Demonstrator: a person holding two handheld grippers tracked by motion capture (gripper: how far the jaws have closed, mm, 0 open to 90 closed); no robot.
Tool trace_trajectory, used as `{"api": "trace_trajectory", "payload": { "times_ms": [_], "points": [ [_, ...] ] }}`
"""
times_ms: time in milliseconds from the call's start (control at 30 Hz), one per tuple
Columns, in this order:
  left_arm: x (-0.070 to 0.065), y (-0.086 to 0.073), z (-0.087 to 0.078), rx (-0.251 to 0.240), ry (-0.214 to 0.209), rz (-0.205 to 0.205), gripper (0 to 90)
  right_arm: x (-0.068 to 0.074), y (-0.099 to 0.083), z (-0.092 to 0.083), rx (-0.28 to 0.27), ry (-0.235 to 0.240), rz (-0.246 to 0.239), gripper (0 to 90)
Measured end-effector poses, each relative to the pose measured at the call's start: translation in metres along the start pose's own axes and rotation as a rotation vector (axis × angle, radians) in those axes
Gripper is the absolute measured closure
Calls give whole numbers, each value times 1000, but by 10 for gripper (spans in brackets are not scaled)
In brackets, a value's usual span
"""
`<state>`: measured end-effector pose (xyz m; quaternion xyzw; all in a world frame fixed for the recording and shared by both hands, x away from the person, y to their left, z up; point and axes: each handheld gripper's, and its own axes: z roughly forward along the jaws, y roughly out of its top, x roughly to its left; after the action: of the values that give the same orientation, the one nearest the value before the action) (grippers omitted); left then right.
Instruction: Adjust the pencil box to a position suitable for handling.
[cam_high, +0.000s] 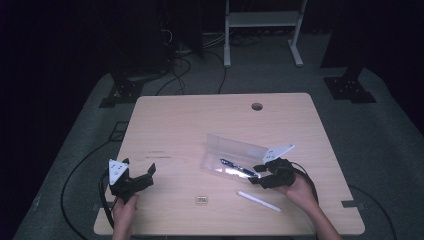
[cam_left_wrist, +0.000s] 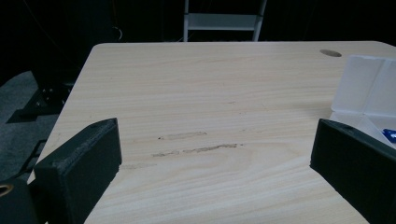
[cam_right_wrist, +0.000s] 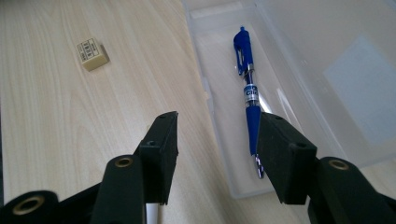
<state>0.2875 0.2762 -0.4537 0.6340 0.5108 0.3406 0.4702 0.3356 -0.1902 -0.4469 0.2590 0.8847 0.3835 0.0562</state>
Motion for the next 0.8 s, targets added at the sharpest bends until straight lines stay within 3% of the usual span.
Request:
{"api": "trace_trajectory", "payload": {
  "times_ms": [367,800],
  "points": [
    [0,0,-1,-1,3,0,11,6,-13,-7,-8,-8,29,415],
    [0,0,-1,-1,3,0,11,14,-25,-11,-14,-11,21,410]
  ]
}}
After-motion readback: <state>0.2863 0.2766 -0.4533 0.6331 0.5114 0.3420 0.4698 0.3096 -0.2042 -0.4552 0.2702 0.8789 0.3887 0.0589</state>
